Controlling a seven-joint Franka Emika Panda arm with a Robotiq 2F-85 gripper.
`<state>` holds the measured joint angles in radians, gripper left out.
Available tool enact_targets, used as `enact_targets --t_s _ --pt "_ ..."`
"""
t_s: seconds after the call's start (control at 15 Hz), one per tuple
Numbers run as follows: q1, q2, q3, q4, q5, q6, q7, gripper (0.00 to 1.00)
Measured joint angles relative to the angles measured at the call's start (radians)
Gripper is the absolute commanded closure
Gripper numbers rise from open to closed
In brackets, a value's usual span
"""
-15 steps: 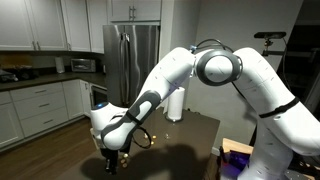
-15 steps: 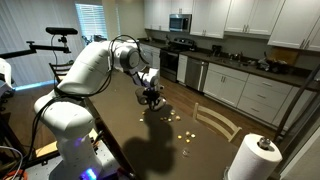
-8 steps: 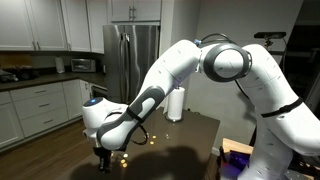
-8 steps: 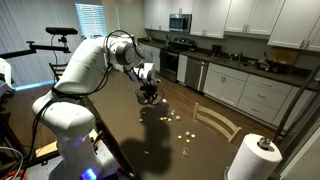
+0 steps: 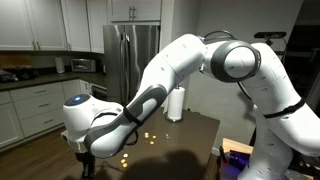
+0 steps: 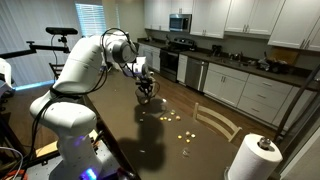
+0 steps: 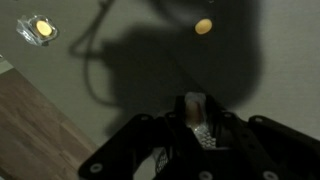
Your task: Put one packet in the basket
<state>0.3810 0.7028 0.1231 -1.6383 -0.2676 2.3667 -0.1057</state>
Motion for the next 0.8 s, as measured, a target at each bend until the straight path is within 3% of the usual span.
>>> enact_targets --t_s 0.4,0.8 --pt "0.017 0.045 0.031 0.090 -0.009 0.009 -0.043 0.91" --pt "0.025 0.195 0.063 0.280 -0.009 -0.009 -0.136 0.91"
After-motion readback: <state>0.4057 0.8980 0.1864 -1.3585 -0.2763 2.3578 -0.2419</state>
